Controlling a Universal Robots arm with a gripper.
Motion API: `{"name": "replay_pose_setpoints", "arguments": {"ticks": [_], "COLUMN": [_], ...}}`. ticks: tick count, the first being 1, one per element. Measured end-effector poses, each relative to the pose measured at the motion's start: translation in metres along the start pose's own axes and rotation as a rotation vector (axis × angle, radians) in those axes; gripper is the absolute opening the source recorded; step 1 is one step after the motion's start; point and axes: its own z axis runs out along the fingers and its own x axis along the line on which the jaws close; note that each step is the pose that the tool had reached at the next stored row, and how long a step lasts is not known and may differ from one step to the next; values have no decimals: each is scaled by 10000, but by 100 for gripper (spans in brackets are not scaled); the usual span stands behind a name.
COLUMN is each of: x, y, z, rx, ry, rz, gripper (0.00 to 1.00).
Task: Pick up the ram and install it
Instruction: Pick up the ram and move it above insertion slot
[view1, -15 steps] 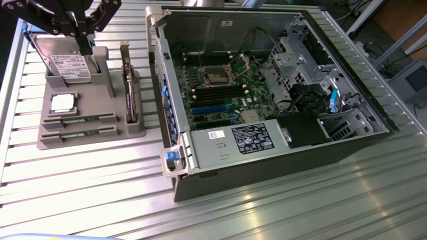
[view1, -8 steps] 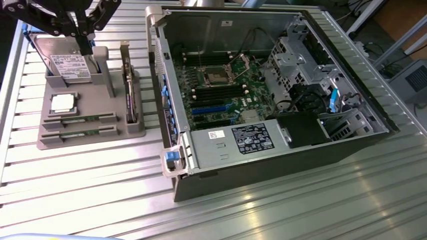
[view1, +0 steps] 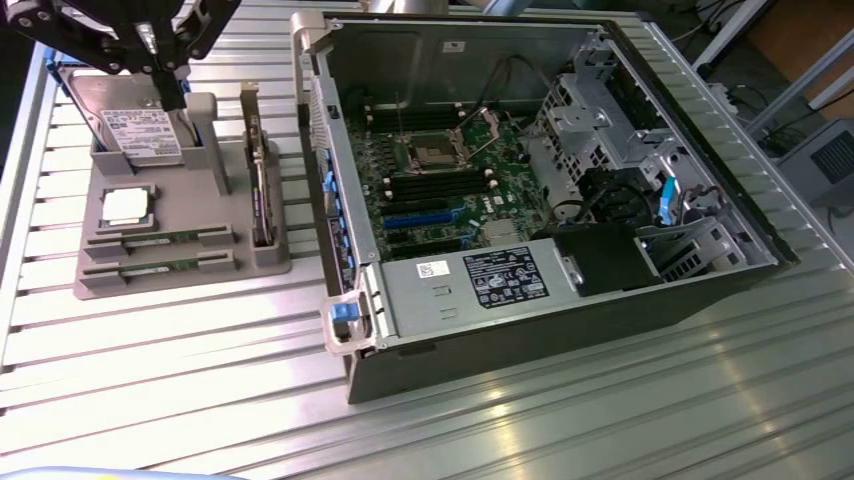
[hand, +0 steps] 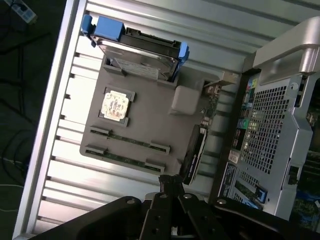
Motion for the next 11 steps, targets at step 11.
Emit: {"name": "replay_pose_setpoints", "arguments": {"ticks": [11], "x": [0], "y": [0], "z": [0], "rx": [-19], "ry": [11], "rz": [-834], "gripper": [10]}}
